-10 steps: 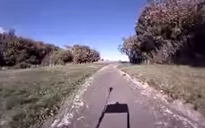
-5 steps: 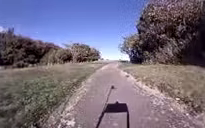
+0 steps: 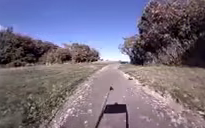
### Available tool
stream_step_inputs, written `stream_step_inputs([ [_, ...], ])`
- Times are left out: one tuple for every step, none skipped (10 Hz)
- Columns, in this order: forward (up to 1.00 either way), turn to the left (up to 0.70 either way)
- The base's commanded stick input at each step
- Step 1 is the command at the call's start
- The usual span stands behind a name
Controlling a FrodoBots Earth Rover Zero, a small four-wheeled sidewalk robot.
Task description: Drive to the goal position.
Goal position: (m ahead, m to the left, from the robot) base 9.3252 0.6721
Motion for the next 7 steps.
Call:
stream_step_inputs([
  [1.0, 0.01],
  [1.0, 0.01],
  [1.0, 0.01],
  [1.0, 0.01],
  [1.0, 0.01],
  [1.0, 0.01],
  [1.0, 0.01],
])
